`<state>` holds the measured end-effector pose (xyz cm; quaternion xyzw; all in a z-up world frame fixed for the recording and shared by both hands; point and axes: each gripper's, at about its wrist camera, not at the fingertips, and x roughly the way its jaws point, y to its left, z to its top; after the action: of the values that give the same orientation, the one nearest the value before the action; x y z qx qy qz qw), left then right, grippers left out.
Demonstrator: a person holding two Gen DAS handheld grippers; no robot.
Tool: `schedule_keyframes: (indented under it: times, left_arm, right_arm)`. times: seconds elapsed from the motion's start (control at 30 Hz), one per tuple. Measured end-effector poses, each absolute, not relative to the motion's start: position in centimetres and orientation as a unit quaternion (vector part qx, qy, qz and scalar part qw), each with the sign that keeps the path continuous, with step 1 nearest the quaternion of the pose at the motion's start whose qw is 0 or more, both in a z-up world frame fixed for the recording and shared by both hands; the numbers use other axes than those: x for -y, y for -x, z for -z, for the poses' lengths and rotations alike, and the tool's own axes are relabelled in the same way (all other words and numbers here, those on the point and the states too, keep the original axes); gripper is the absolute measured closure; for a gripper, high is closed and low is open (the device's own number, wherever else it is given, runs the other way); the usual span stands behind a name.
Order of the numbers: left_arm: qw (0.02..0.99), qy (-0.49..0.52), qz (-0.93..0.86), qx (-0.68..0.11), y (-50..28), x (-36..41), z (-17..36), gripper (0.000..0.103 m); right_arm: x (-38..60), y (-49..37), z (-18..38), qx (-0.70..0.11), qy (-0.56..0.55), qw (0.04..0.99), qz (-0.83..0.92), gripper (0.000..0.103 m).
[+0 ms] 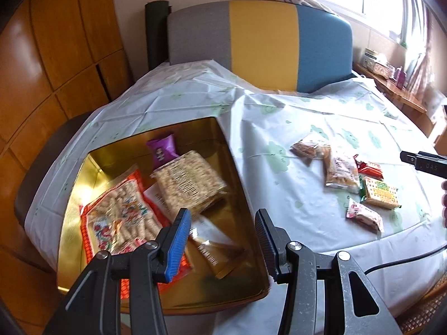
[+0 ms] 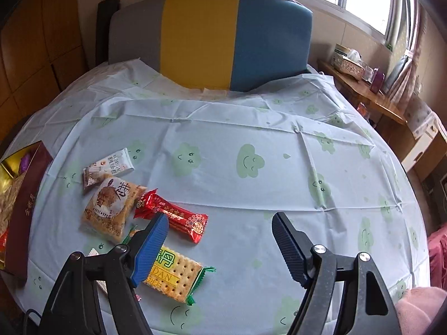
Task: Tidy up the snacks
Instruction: 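Move the left tool to the white BA ZHEN snack bag, then close the left tool on the white BA ZHEN bag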
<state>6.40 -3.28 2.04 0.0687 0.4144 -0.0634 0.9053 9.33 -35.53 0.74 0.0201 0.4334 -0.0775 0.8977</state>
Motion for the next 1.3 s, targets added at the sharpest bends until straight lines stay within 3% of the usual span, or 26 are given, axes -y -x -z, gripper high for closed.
schedule_keyframes:
  times: [0.77,1.17,1.3]
  left_arm:
    - [0.843,-0.181,0.169,-0.477,-20.6,16.6,2.5,0.054]
    - [0.813,-0.228,0.23,-0.485,-24.2,21.9,6.1,0.054]
    - [0.815,-0.202,0.222,-0.495,-25.1,21.6,6.5,0.047]
  right_arm:
    - [37.6,-9.0,-1.4,-0.434,-0.093,0.893,0.077,0.025]
    - [38.0,-9.1,-1.4,-0.436,-0.115,0.89,0.065,0.025]
    - [38.3,-9.2,-1.3,-0.437,-0.127,0.888,0.062,0.025]
